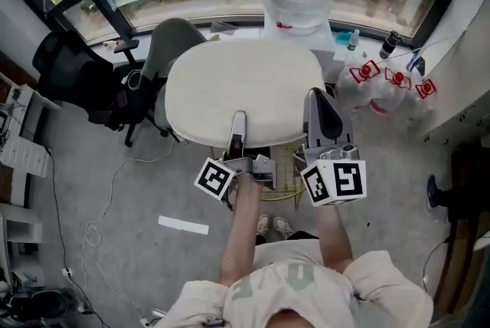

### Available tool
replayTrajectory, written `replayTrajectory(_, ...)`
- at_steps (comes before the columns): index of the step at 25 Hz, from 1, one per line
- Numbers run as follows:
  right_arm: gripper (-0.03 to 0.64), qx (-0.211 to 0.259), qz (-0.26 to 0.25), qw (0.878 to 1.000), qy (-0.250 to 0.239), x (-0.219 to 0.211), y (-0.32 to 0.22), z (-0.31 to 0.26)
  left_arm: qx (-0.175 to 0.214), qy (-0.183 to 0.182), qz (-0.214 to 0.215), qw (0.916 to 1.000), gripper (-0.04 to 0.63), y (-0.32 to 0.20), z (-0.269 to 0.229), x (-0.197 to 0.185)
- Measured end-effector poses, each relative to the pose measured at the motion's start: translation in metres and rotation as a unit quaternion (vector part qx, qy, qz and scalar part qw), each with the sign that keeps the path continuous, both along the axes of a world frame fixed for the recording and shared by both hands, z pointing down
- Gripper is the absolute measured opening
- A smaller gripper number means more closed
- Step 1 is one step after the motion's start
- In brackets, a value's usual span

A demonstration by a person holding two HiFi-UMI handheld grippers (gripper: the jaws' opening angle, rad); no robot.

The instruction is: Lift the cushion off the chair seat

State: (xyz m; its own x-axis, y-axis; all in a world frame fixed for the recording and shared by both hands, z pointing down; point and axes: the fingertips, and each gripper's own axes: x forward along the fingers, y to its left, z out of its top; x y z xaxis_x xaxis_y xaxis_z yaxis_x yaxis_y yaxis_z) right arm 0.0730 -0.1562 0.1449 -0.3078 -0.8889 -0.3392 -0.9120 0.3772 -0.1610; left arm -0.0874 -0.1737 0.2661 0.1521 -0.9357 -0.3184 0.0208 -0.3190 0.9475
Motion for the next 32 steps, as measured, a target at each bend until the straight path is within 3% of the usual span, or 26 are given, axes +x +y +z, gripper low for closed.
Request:
replayTrajectory(9, 0.017, 0.039, 0.005, 0.999, 0.002, 0.001, 0.022, -0.045, 0.041, -0.006, -0.005, 0.9991, 0.044, 0.01, -0.064, -0.004)
replayTrajectory(25, 0.017, 0.013, 0.004, 1.0, 0.02, -0.017, 0.014, -0.039, 0.032, 0.005, 0.009, 0.9994, 0.044, 0.011, -0.065, 0.0)
replayTrajectory(32, 0.017, 0.013, -0.003, 1.0, 0.005, -0.017, 0.013, -0.038, 0.033, 0.007, 0.014, 0.9993, 0.044, 0.008, -0.067, 0.001)
